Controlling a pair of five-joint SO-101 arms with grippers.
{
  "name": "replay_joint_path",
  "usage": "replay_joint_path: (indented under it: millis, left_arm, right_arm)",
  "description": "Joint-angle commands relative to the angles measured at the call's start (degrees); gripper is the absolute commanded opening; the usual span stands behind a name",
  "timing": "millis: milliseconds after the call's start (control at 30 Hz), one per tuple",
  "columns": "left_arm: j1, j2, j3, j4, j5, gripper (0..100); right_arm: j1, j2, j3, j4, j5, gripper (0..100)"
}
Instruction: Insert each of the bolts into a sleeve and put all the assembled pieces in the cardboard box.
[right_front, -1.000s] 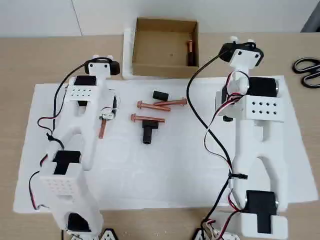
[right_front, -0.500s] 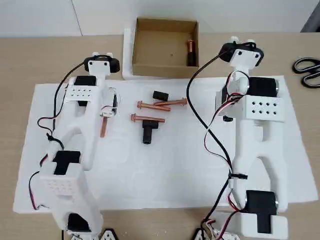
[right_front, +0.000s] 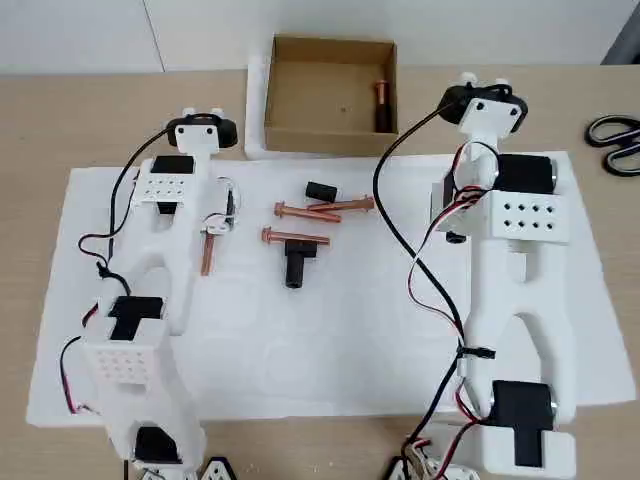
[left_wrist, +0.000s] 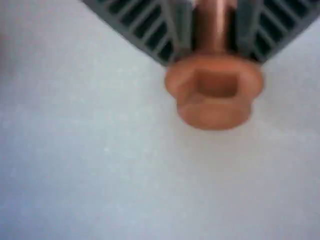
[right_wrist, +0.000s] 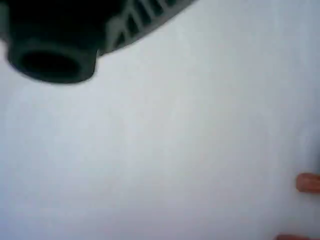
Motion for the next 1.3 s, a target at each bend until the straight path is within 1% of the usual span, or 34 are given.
replay_joint_path:
  millis: [0,100,200,367,500,633,867,967,1133,1267]
  left_arm:
    - [0.18,-0.97,-0.40,-0.88,0.26,1]
    - [0.18,-2.29,-0.48,-0.53,0.26,1]
    - [0.18,-6.07,-0.48,1.93,0.26,1]
    - [0.26,-16.62,-0.48,5.98,-0.18,1]
    - [0.26,-24.26,-0.40,9.67,-0.18,1]
    - [0.26,-29.71,-0.40,13.71,0.09,1]
    - [0.26,-36.84,-0.31,21.36,0.18,1]
    - [0.97,-41.93,-0.22,23.65,0.09,1]
    - [1.14,-52.48,-0.22,23.74,0.09,1]
    - [1.14,-57.32,0.40,23.65,0.09,1]
  right_arm:
    - [0.04,-2.77,-2.90,-0.92,0.62,0.3]
    - [-0.04,-3.12,-2.90,-0.92,0.62,0.3]
    - [-0.31,-3.30,-3.08,-0.57,0.62,0.3]
    - [-0.40,-4.62,-3.08,-0.40,0.62,0.3]
    - [-0.48,-13.41,-3.08,2.68,0.62,0.3]
    - [-2.24,-22.29,-2.73,5.32,0.62,0.3]
    - [-8.57,-33.01,-2.55,12.88,0.62,0.3]
    - [-10.24,-38.99,0.44,12.79,0.53,0.3]
    - [-12.09,-51.47,10.73,12.18,0.53,0.3]
    - [-11.91,-61.05,21.98,5.14,0.53,0.3]
